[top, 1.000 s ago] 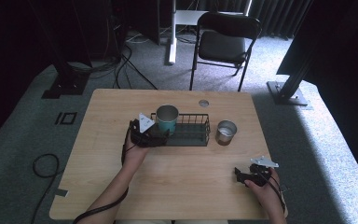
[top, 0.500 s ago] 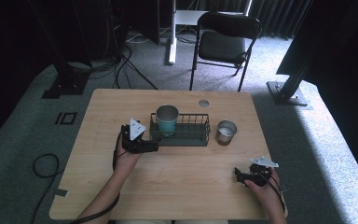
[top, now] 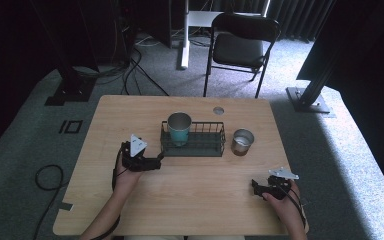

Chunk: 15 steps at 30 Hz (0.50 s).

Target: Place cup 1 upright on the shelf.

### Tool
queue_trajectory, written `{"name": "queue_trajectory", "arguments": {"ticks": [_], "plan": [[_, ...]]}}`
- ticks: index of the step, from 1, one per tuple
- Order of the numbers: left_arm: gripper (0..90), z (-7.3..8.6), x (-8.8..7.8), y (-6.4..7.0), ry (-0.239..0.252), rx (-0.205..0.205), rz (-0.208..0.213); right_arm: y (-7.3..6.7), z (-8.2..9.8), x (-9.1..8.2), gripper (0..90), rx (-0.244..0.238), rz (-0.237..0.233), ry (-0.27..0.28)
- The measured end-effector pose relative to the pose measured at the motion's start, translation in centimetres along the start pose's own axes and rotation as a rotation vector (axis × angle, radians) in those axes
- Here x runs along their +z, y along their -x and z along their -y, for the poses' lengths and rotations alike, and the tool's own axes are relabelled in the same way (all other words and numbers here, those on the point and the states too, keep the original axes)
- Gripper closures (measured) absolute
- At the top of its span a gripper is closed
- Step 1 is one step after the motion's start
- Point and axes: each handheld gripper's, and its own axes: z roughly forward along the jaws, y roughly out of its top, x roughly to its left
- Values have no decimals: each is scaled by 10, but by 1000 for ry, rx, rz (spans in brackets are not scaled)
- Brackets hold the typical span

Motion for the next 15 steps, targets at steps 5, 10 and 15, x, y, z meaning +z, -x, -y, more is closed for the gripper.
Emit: {"name": "queue_trajectory", "arguments": {"ticks": [5,10,15], "plan": [[15,10,-5,-7,-21,1,-15,0,0,0,114,0,0,0],[15,20,-10,-16,-32,-17,-30,0,0,0,114,0,0,0],[15,33,-15,-25,-47,-48,-36,0,0,0,114,0,0,0]]}}
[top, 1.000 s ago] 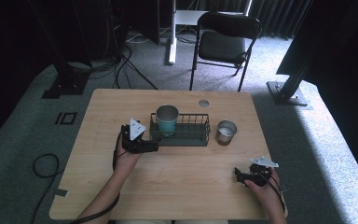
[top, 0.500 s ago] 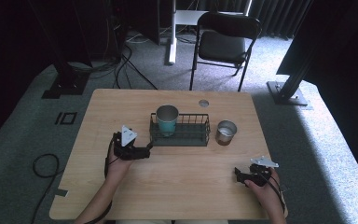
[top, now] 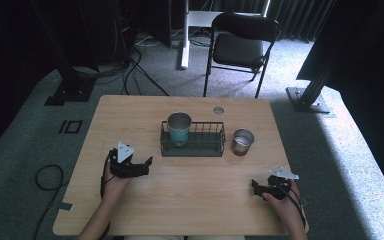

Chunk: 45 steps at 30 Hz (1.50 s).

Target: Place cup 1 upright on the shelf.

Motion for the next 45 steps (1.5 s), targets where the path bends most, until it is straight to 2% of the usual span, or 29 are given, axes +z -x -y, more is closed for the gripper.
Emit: {"name": "queue_trajectory", "arguments": {"ticks": [12,18,25,31,35,40,45], "plan": [[14,27,-12,-17,-50,-43,-13,0,0,0,114,-1,0,0],[15,38,-23,-26,-80,-39,-33,0,0,0,114,-1,0,0],[15,51,-36,-39,-113,-71,-64,0,0,0,114,-2,0,0],[15,59,-43,-45,-149,-71,-58,0,0,0,114,-2,0,0],[14,64,-51,-49,-168,-89,-65,0,0,0,114,-1,0,0],[15,74,-64,-57,-196,-114,-121,0,0,0,114,-2,0,0],[14,80,-70,-62,-210,-142,-145,0,0,0,114,-2,0,0]]}}
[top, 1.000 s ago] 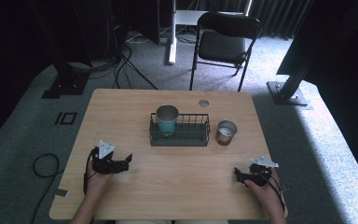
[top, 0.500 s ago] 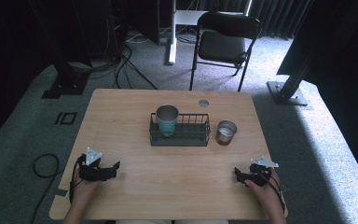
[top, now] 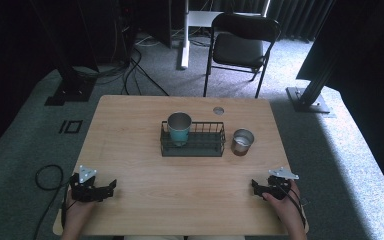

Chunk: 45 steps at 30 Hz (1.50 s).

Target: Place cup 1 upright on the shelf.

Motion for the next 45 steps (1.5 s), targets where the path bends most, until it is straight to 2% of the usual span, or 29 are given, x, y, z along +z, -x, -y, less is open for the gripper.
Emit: {"name": "queue_trajectory", "arguments": {"ticks": [3,9,12,15,16,20,21,45], "plan": [[15,6,-3,-5,-9,-25,-26,0,0,0,114,0,0,0],[15,13,-5,-11,-40,-42,-24,0,0,0,114,0,0,0],[15,15,-5,-11,-40,-42,-19,0,0,0,114,1,0,0],[15,15,-4,-9,-45,-34,-13,0,0,0,114,1,0,0],[14,14,-2,-9,-45,-38,5,0,0,0,114,1,0,0],[15,13,2,-7,-60,-26,-10,0,0,0,114,1,0,-1],[15,12,5,-5,-85,-8,-19,0,0,0,114,1,0,0],[15,9,9,-8,-85,29,18,0,0,0,114,1,-2,-1]]}}
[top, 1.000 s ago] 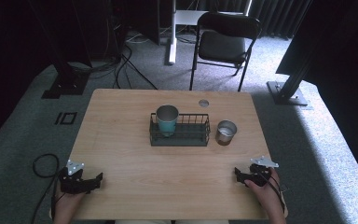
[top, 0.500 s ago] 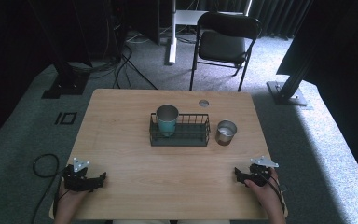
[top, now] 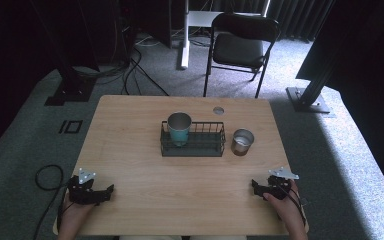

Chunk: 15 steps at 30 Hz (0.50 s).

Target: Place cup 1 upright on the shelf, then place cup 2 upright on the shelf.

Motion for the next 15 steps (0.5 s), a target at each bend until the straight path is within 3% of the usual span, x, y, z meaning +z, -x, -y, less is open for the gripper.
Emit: {"name": "queue_trajectory", "arguments": {"ticks": [8,15], "plan": [[15,0,0,0,0,0,0,1,-3,2,115,-29,-35,13],[14,0,0,0,0,-1,0,0,-12,3,115,-47,-33,33]]}}
